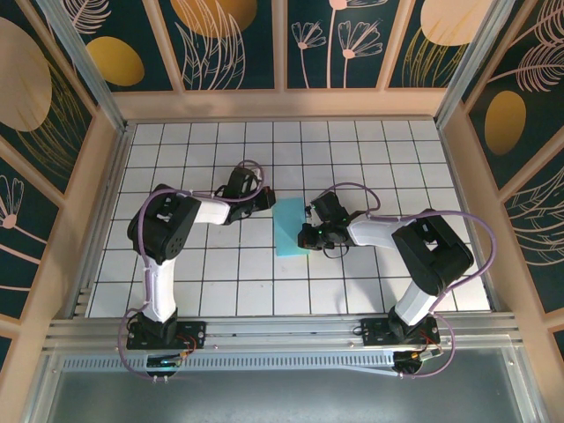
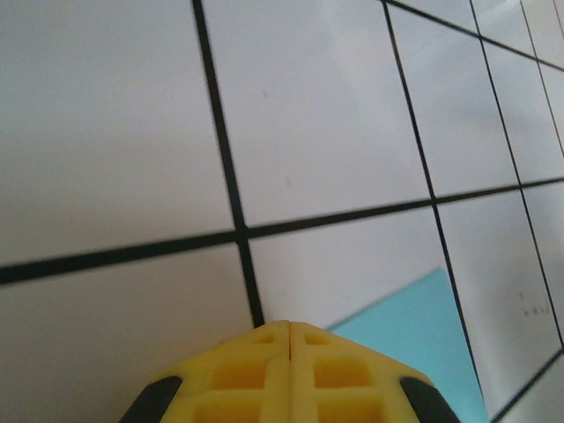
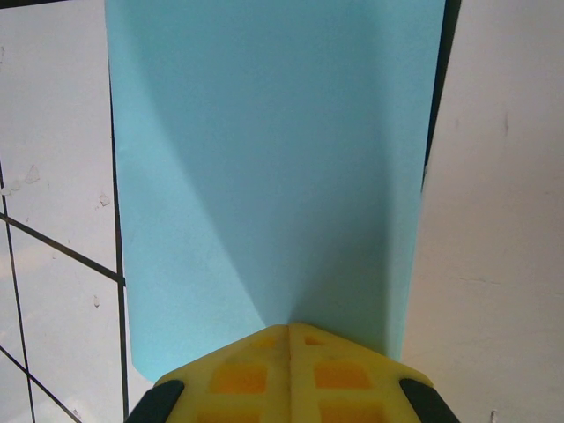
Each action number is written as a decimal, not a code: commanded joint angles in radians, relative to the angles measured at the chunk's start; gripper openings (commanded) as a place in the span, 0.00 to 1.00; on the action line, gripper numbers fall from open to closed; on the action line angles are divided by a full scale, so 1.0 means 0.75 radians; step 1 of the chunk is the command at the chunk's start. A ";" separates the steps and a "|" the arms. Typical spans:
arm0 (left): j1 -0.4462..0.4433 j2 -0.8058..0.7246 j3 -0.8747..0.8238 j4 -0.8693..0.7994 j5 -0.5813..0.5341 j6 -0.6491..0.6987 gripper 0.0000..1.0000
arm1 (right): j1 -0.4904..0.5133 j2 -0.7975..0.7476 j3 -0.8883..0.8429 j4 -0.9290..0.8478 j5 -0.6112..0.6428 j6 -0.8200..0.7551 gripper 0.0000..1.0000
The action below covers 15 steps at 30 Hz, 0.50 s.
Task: Fold a paper plane with a square sheet of paper (fold left side to right side)
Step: First fold the square sheet of paper in half at the center of the table.
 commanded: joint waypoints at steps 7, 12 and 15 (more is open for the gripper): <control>0.048 0.044 0.007 -0.060 -0.079 0.017 0.00 | -0.016 0.071 -0.078 -0.194 0.167 -0.028 0.00; 0.047 -0.095 -0.066 -0.059 -0.088 0.048 0.00 | -0.015 0.058 -0.081 -0.159 0.133 -0.010 0.00; 0.047 -0.199 -0.143 -0.068 -0.059 0.058 0.00 | -0.015 0.045 -0.085 -0.137 0.119 0.004 0.00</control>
